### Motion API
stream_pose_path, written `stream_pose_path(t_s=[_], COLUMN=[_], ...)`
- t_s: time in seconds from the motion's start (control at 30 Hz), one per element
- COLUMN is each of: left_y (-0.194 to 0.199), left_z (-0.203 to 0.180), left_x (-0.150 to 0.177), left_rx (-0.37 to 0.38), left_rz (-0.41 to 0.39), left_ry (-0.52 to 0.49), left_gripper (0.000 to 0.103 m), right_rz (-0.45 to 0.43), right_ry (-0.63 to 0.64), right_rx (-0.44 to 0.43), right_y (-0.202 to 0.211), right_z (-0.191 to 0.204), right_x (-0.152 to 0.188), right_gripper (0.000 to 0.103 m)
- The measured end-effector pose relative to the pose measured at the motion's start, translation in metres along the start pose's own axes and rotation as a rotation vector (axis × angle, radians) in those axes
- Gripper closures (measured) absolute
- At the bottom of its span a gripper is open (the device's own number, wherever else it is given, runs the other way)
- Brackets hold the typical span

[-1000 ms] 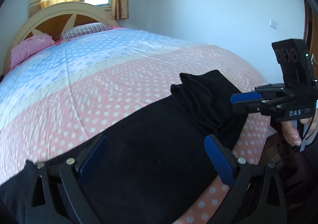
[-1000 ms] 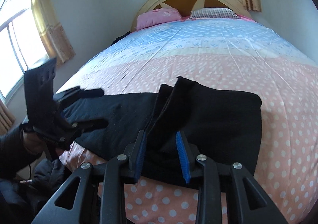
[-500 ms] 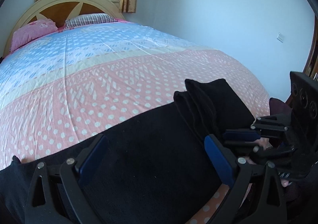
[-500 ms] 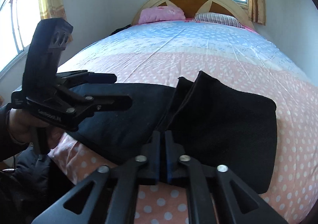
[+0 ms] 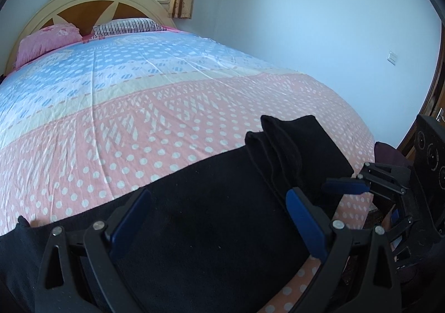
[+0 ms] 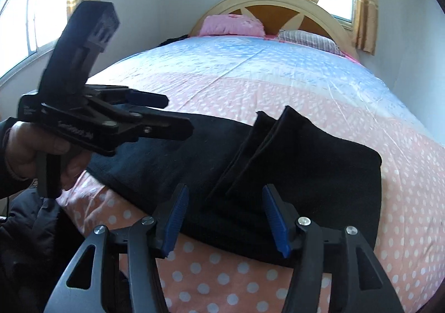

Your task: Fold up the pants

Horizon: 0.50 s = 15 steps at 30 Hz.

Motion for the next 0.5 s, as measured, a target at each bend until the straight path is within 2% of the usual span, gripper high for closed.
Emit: stream_pose_path(t_s=[0.1, 0.17, 0.23, 0.33, 0.5], left_y=[0.0, 0.0, -0.001, -0.001, -0.002], left_z=[-0.003, -0.004, -0.006, -0.007, -0.007], left_x=[-0.001, -0.001, 0.0, 0.001, 0.004], left_rx=[0.004, 0.009, 0.011, 0.018, 0.022], left_rz=[-0.001, 0.0, 0.003, 0.005, 0.012], left_ry=[-0.004, -0.004, -0.007, -0.005, -0.004], left_gripper=[0.003, 0.003, 0.003, 0.003, 0.003], right_rz=[0.012, 0.022, 0.032, 0.028, 0.034], right_ry=[-0.016, -0.025, -0.041, -0.059, 0.016], right_rx=[0.026, 0.045, 0.055, 0.045, 0.082], right_y=[-0.007, -0.012, -0.017, -0.019, -0.022], right_z=[-0.005, -0.009, -0.013, -0.013, -0.006], right_x=[0.0, -0.002, -0.003, -0.004, 0.0], right_gripper=[0.049, 0.062, 0.07, 0.071, 0.071])
Point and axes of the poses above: each gripper's, at about its wrist camera, not at the fingertips, and y roughly against the way its jaws point, z to its left, x to its underside, the point moved 8 cm from there along -y, roughly the way its jaws point, and after that the axes turned 3 degrees about -x, right-handed, at the moved point
